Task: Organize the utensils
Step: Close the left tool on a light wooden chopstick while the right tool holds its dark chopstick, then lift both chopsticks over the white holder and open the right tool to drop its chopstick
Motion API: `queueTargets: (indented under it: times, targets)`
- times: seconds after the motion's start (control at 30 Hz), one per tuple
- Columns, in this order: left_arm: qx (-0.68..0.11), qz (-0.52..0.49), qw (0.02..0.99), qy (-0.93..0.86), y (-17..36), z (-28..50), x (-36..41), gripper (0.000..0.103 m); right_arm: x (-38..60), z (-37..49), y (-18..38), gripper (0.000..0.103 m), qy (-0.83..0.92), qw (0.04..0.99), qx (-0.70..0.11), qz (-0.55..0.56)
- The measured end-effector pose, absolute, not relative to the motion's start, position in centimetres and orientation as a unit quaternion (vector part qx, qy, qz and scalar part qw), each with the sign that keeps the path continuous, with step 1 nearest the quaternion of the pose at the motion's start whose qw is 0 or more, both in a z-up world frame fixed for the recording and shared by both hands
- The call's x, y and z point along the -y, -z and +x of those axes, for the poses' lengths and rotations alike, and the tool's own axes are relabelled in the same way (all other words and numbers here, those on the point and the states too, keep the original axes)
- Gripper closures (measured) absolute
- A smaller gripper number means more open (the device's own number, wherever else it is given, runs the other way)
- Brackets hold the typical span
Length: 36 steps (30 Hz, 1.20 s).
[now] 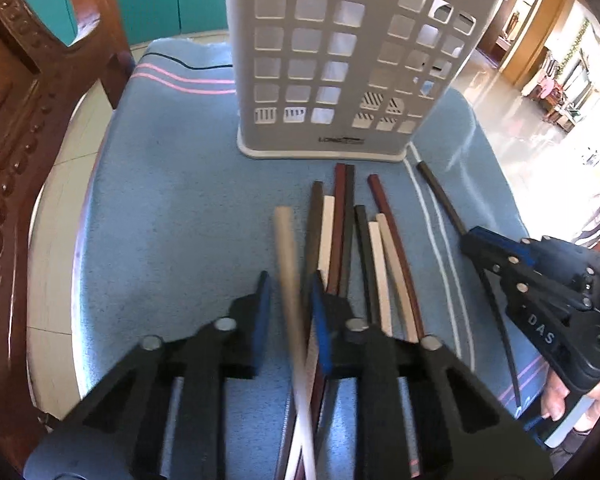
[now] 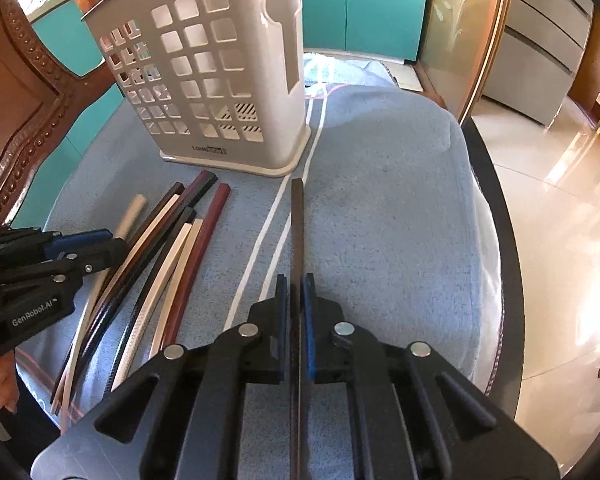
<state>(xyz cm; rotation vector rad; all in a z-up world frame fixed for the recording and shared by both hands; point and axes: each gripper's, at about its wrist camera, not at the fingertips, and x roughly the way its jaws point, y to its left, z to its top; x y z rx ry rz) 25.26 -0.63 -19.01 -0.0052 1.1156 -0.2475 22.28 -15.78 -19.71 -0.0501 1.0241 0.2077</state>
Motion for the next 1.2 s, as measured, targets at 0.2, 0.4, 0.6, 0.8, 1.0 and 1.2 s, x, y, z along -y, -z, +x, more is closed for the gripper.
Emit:
queueTargets:
  times: [0.2,0.4,0.6,0.8,1.0,1.2]
  targets:
    - [-0.529,-0.018,0.842,0.108,19.6,25.8,-0.5,0.076,14.2,22.9,19.9,0.079,-0.089,0.870,-0.481,-0.055]
    - [-0.530,-0.024,0.840,0.109,19.6,26.3,-1.7,0.080,13.4,24.1,20.2,0.078,-0.080,0.870,-0.483,-0.061]
    - [-0.525,-0.039,0.841,0.125,19.3,26.2,-2.2,0.095,13.5,23.9,19.7,0.096,-0.096,0.872,-0.478,-0.041]
    - [-0.459,-0.043,0.879,0.120,15.4,24.6,-2.5,0.095,15.3,21.9,16.5,0.096,-0.105,0.895,-0.432,-0.022]
    - [-0.376,-0.058,0.912,0.155,9.0,20.3,-3.1,0.095,17.9,17.9,10.6,0.096,-0.142,0.918,-0.369,0.015]
    - [-0.269,-0.070,0.945,0.172,1.4,15.8,-4.3,0.095,20.6,13.6,4.6,0.096,-0.168,0.937,-0.301,0.061]
